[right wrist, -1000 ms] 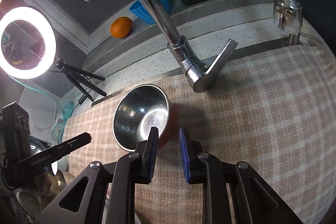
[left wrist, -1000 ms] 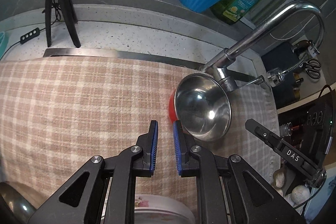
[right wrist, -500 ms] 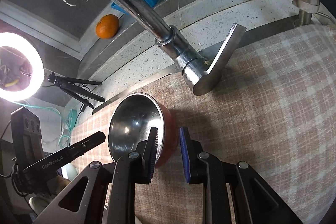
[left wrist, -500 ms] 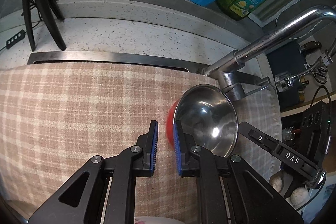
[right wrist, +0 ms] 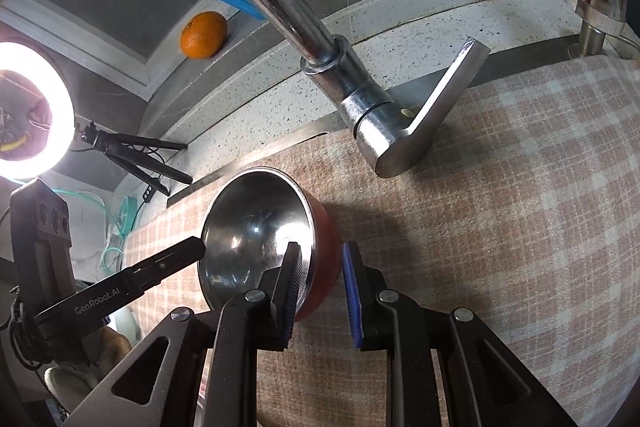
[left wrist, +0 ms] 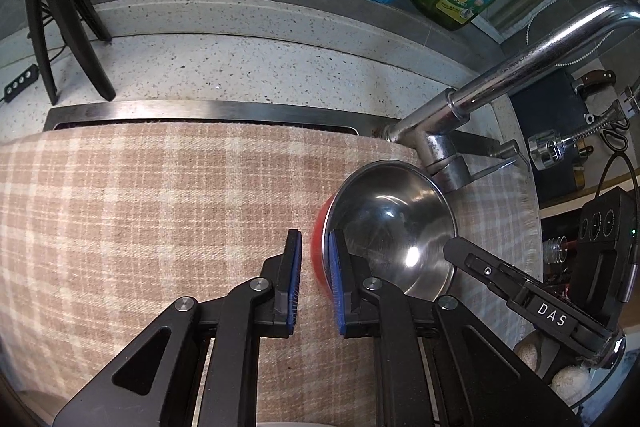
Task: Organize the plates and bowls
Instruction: 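Move both grippers to the rim of the red saucepan, then close both grippers on the red saucepan rim, then lift the red saucepan with both grippers and carry it away from the faucet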
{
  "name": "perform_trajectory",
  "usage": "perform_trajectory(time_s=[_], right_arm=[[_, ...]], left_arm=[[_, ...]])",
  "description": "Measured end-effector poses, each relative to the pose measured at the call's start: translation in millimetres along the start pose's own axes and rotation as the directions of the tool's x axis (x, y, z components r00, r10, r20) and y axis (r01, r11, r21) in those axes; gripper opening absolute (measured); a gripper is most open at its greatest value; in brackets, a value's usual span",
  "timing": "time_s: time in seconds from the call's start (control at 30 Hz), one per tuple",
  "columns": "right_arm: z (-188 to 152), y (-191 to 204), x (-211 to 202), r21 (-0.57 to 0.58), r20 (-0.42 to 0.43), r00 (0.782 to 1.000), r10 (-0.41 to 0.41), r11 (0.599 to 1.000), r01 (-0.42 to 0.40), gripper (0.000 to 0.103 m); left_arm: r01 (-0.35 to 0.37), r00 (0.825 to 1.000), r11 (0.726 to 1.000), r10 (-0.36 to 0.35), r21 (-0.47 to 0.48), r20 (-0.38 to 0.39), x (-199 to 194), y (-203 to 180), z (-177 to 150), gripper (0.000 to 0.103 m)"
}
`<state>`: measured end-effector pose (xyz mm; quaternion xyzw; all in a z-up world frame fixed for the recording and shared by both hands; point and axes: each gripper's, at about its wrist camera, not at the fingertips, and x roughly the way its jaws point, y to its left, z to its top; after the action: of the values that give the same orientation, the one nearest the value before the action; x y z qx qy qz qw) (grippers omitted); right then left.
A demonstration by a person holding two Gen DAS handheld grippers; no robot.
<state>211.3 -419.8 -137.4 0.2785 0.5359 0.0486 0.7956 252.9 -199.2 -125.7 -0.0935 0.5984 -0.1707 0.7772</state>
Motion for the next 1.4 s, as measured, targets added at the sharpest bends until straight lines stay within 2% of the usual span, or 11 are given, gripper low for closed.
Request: perform_trajectory(time_s=[0.3, 0.57, 1.03, 1.4], right_arm=[[-0.6, 2.8, 4.8, 0.002, 0.000, 1.000, 0.000, 1.000, 0.000, 0.007], [-1.5, 10.2, 2.7, -0.004, 0.000, 1.000, -0.016, 1.000, 0.016, 0.007], [-17.7, 26.3, -38.1, -0.018, 0.046, 0.999, 0.011, 1.000, -0.011, 0.007], [-49.3, 49.9, -70.8, -0.068, 0.066, 0.997, 0.032, 0.997, -0.028, 0.007]], left_arm=[[0.012, 1.000, 1.000, -0.012, 0.010, -0.004, 4.9, -6.0, 0.7, 0.005], [0.003, 1.000, 1.000, -0.003, 0.014, 0.000, 1.4, -6.8, 0.7, 0.005], [0.031, 0.998, 0.999, -0.033, 0.041, 0.059, -46.1, -15.6, -21.5, 0.005], [0.050, 0.993, 0.997, -0.057, 0.063, 0.102, -89.8, -13.5, -50.3, 0.005]])
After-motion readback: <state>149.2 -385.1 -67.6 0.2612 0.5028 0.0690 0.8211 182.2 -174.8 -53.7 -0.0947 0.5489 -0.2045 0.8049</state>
